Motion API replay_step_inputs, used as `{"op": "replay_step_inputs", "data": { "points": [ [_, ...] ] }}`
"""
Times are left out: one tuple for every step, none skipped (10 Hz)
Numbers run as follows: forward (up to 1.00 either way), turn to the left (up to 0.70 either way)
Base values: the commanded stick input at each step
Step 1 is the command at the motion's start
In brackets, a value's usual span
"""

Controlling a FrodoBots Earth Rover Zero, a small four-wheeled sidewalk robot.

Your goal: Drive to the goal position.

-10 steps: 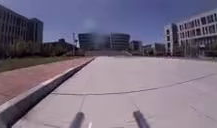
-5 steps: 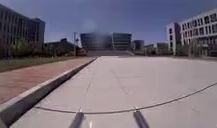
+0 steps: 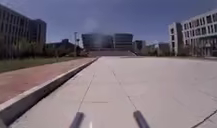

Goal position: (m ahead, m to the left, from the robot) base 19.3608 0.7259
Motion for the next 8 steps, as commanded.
{"op": "replay_step_inputs", "data": {
  "points": [
    [1.0,0.0],
    [1.0,0.0],
    [1.0,0.0],
    [1.0,0.0],
    [1.0,0.0],
    [1.0,0.0],
    [1.0,0.0],
    [1.0,0.0]
  ]
}}
